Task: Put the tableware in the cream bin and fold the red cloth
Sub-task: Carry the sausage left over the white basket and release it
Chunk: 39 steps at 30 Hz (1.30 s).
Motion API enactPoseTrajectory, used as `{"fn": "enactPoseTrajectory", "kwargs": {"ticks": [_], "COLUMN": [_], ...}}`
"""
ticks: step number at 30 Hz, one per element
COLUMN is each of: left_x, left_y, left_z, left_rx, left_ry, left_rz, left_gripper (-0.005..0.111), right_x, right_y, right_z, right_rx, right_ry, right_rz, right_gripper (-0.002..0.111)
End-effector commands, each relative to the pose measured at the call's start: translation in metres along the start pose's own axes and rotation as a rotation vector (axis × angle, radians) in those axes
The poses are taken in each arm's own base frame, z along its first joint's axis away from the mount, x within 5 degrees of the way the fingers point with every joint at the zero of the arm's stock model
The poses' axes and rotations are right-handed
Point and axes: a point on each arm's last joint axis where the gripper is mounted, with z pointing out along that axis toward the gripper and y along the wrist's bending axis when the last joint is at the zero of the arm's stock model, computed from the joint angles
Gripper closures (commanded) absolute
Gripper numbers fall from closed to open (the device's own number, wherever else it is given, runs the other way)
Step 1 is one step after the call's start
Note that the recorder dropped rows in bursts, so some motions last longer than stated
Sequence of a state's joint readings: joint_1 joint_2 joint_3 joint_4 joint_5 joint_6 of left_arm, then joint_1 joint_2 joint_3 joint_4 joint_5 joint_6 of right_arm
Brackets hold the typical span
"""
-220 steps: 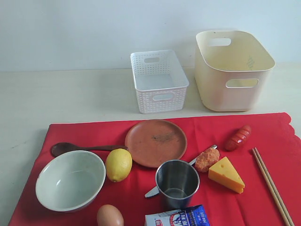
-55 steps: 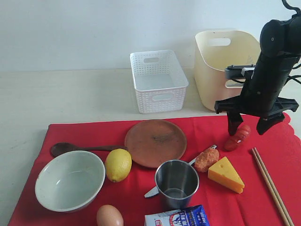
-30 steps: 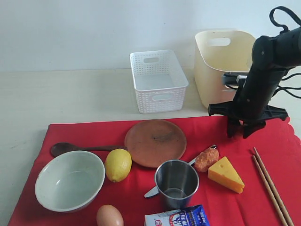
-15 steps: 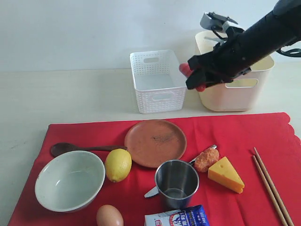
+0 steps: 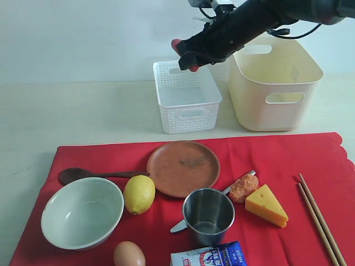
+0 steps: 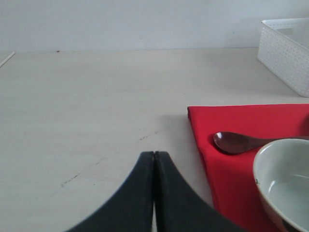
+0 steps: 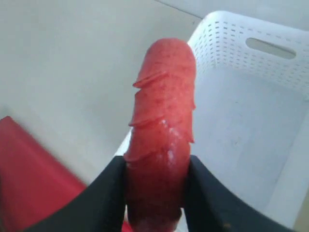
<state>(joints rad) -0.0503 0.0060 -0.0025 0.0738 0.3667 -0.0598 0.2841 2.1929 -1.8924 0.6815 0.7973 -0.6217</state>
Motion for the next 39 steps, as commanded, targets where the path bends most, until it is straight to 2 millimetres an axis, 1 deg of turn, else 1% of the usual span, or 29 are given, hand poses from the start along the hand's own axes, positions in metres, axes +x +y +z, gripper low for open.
{"fn": "enactPoseTrajectory", "kwargs": {"ticks": [1,4,8,13,15,17,21,25,28,31,33,35,39], "left_x": [0.000,0.000,0.000,0.000,0.000,0.000,0.000,0.000,0.000,0.000,0.000,0.000,0.000], "left_y": [0.000,0.000,0.000,0.000,0.000,0.000,0.000,0.000,0.000,0.000,0.000,0.000,0.000], "left_z": [0.000,0.000,0.000,0.000,0.000,0.000,0.000,0.000,0.000,0.000,0.000,0.000,0.000], "left_rx": [-0.002,-0.002,-0.002,-0.002,-0.002,-0.002,-0.002,-0.002,-0.002,-0.002,-0.002,-0.002,-0.002], "left_ry": [-0.011,-0.011,-0.011,-0.011,-0.011,-0.011,-0.011,-0.011,-0.011,-0.011,-0.011,-0.011,-0.011], "left_rz": [0.000,0.000,0.000,0.000,0.000,0.000,0.000,0.000,0.000,0.000,0.000,0.000,0.000], "left_gripper": [0.107,0.107,0.107,0.107,0.107,0.107,0.107,0.107,0.107,0.107,0.107,0.107,0.107], "right_x": [-0.001,0.005,0.015,0.027,0.029,0.030,0.031,0.030,0.029,0.027,0.023,0.017,0.002], "right_y": [-0.012,-0.020,-0.029,-0.031,-0.029,-0.025,-0.026,-0.029,-0.029,-0.029,-0.028,-0.025,-0.014], "right_z": [0.025,0.043,0.061,0.078,0.081,0.084,0.085,0.085,0.085,0.084,0.080,0.072,0.050], "right_rx": [-0.004,-0.016,0.020,0.042,0.048,0.055,0.081,0.124,0.127,0.135,0.139,0.141,0.136], "right_ry": [0.008,0.039,0.096,0.152,0.167,0.179,0.192,0.180,0.172,0.156,0.142,0.124,0.097], "right_rz": [-0.001,0.003,-0.044,-0.075,-0.093,-0.116,-0.146,-0.093,-0.094,-0.087,-0.082,-0.089,-0.099], "right_gripper": [0.108,0.108,0.108,0.108,0.105,0.100,0.084,0.061,0.049,0.042,0.042,0.042,0.042]}}
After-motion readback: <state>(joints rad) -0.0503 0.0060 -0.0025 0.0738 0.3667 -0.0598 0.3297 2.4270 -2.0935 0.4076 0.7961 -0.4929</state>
